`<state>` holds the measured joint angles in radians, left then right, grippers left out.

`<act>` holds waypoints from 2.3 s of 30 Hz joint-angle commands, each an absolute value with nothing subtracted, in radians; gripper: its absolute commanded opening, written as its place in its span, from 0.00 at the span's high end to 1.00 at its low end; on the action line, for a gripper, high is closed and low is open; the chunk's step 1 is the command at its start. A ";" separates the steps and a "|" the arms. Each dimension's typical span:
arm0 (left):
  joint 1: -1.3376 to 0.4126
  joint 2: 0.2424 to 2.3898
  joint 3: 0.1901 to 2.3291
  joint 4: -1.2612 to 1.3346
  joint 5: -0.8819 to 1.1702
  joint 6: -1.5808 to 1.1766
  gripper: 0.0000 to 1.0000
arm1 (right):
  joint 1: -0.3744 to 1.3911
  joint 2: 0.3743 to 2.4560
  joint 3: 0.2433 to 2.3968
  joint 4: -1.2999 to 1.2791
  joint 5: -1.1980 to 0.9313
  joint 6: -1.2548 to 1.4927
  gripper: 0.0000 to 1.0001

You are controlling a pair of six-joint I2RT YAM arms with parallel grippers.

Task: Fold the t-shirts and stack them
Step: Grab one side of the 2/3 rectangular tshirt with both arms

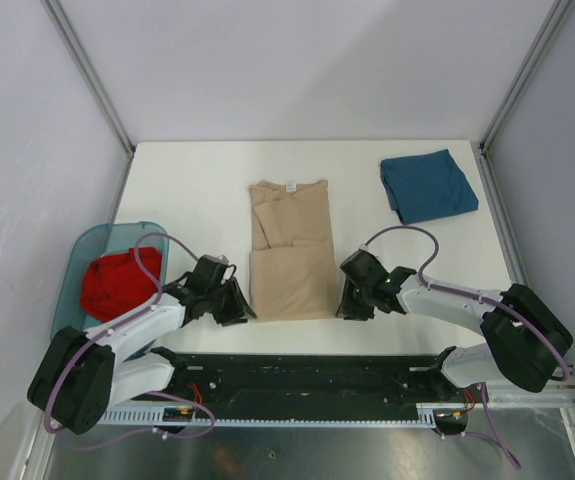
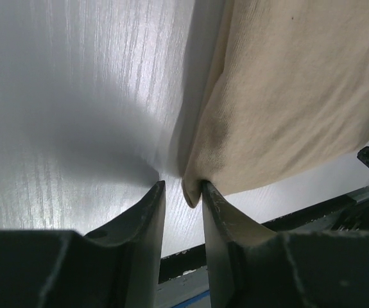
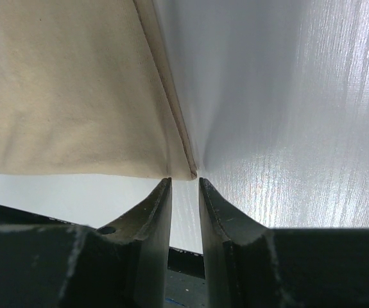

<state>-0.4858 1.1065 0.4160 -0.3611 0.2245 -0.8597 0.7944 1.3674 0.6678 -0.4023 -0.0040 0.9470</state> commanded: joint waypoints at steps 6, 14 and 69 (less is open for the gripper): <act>-0.494 1.128 0.393 -0.316 0.216 -0.897 0.73 | 0.795 1.375 0.665 -0.392 0.019 0.960 0.72; -0.528 1.154 0.387 -0.316 0.199 -0.912 0.78 | 0.801 1.414 0.664 -0.372 0.025 0.969 0.73; -0.565 0.957 0.838 -0.632 0.050 -0.840 1.00 | 0.765 1.128 0.957 -0.674 0.197 0.896 1.00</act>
<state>-0.6117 0.8421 0.6987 -0.6613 0.1413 -0.9226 0.8928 1.0595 0.8742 -0.7475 0.2287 1.0550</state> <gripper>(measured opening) 0.008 0.020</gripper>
